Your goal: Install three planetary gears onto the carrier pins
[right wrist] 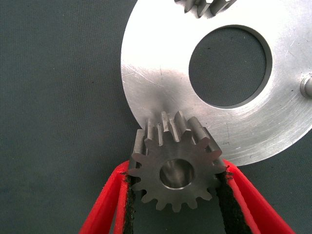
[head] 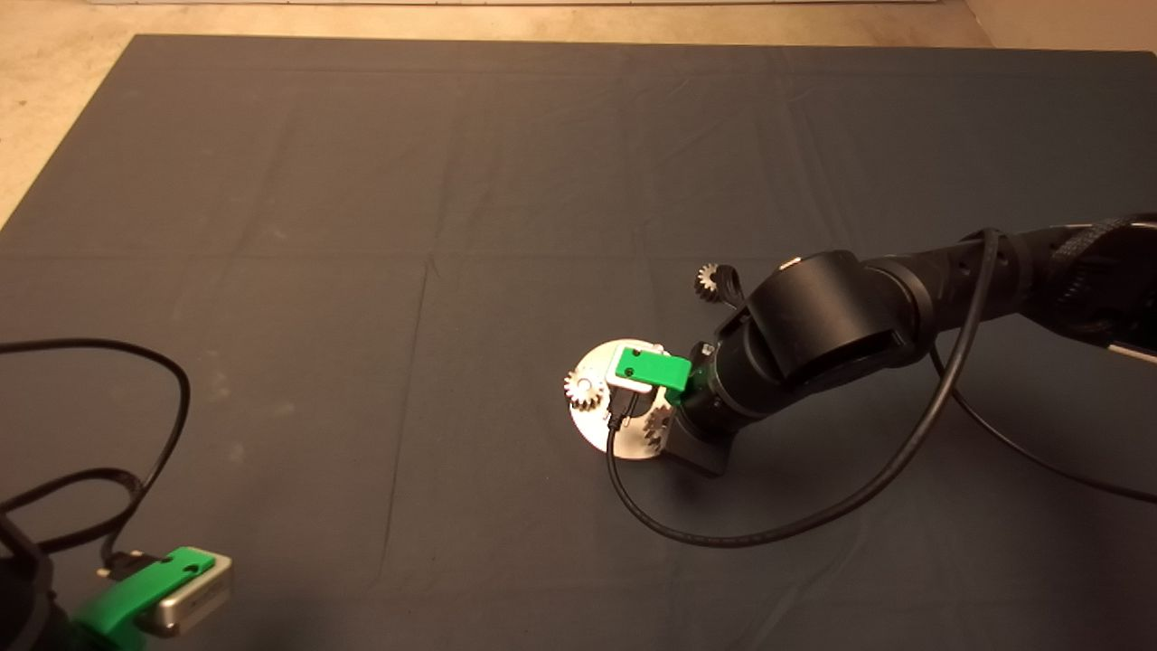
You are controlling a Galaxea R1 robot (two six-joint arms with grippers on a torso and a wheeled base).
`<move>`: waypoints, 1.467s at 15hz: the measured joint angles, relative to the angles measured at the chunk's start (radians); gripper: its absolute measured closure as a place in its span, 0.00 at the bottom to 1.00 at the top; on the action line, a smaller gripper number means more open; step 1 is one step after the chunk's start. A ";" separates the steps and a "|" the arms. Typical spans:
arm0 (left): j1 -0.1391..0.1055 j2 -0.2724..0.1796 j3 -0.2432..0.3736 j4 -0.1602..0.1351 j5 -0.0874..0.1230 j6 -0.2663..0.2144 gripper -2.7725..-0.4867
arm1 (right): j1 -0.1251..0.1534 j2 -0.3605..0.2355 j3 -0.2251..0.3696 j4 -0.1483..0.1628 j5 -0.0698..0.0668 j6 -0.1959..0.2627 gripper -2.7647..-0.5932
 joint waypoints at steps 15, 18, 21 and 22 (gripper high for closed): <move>0.000 -0.009 0.000 -0.002 0.000 0.000 0.32 | -0.005 0.000 -0.004 -0.001 -0.002 -0.007 0.82; 0.000 -0.009 0.000 -0.003 0.000 0.000 0.32 | -0.005 0.000 -0.004 -0.008 -0.001 -0.007 0.82; 0.000 -0.009 0.000 -0.003 0.000 0.000 0.32 | -0.005 0.000 -0.004 -0.012 -0.002 -0.006 0.82; 0.000 -0.009 0.000 -0.003 0.000 0.001 0.32 | -0.005 0.000 -0.004 -0.014 -0.002 -0.006 0.82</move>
